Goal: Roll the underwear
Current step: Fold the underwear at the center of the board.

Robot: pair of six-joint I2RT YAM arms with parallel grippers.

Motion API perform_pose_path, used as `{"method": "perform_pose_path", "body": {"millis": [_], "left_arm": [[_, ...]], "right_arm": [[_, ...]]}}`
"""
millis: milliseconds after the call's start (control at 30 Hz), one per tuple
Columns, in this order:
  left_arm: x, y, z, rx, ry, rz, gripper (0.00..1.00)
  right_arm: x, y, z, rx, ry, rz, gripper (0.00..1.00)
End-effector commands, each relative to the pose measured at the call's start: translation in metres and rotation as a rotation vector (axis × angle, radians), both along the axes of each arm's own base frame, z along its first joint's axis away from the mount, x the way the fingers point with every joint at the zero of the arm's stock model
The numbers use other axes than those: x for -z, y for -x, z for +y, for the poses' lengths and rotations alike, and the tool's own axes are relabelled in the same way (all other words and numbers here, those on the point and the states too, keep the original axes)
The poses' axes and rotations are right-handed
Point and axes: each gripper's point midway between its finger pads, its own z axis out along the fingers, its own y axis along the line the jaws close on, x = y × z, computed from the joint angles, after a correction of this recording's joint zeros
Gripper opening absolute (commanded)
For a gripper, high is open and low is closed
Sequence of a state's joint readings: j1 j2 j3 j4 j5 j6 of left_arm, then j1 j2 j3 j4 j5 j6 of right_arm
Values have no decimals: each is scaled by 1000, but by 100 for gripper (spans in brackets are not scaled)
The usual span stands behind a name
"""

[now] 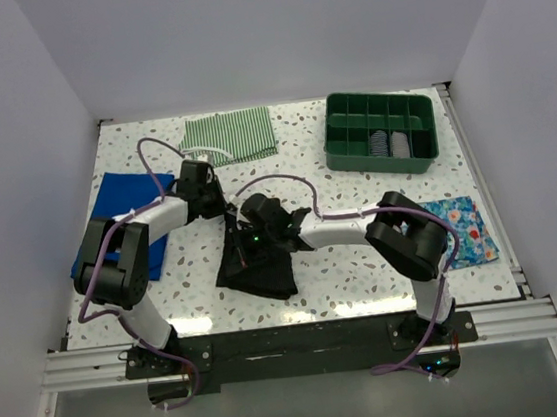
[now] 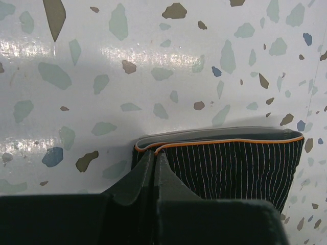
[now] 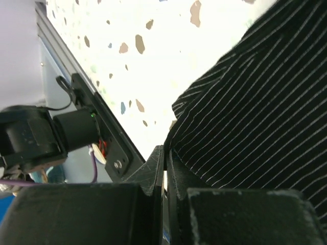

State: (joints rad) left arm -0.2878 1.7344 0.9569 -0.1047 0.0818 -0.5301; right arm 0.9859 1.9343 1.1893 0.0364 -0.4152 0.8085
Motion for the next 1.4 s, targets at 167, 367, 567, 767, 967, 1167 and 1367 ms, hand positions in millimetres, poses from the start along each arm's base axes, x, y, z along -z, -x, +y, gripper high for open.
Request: {"method": "perform_pose_path", "body": {"millis": [167, 367, 567, 767, 967, 1167, 1367], "left_arm": [[-13, -16, 6, -17, 5, -62, 5], [-17, -16, 9, -29, 7, -69, 18], [-31, -20, 9, -26, 21, -94, 42], [-57, -22, 14, -43, 25, -140, 56], [-71, -19, 32, -79, -12, -138, 62], [-54, -4, 26, -37, 19, -101, 63], [-28, 5, 8, 28, 94, -48, 63]], "right_arm": [[12, -5, 20, 53, -30, 47, 3], [16, -3, 18, 55, -48, 44, 17], [-12, -4, 25, 17, -139, -19, 31], [-54, -10, 13, 42, -182, -142, 61], [-76, -30, -59, 188, 42, -347, 63], [-59, -42, -127, 274, 255, -359, 38], [-38, -18, -111, 149, 189, -263, 4]]}}
